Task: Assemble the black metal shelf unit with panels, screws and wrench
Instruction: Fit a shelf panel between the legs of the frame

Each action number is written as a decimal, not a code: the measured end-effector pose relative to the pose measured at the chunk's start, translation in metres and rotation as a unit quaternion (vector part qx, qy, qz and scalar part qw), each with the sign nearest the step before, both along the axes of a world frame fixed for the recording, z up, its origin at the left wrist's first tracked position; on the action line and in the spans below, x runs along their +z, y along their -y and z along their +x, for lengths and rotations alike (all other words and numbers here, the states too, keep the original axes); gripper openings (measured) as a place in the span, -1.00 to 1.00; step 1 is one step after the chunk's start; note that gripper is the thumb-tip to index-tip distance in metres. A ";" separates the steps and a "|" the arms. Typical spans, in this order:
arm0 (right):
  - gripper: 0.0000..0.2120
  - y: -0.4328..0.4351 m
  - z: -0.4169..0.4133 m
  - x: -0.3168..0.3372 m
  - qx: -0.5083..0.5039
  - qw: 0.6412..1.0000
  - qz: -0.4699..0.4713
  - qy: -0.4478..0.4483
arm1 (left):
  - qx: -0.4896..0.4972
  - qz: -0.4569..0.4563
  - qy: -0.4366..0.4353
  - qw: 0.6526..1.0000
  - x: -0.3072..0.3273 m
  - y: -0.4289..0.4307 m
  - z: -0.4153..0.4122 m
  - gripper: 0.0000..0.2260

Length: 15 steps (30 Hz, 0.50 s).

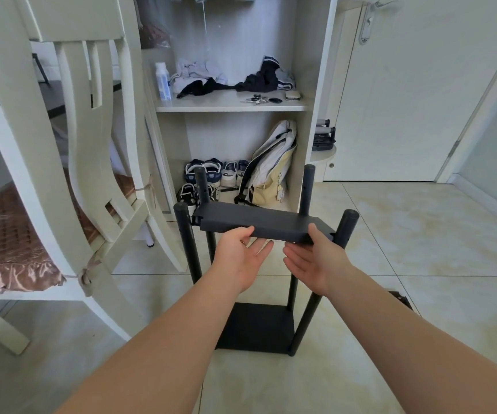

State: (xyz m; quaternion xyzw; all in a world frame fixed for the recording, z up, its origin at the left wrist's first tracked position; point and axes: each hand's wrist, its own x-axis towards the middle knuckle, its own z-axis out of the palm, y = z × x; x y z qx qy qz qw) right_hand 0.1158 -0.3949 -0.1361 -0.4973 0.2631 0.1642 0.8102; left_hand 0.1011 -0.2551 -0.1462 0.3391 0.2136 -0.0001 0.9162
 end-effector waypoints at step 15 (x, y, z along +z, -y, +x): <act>-0.84 -0.008 0.005 -0.014 -0.047 0.997 0.056 0.026 | 0.022 0.133 -0.155 0.979 -0.014 -0.009 0.004 -0.72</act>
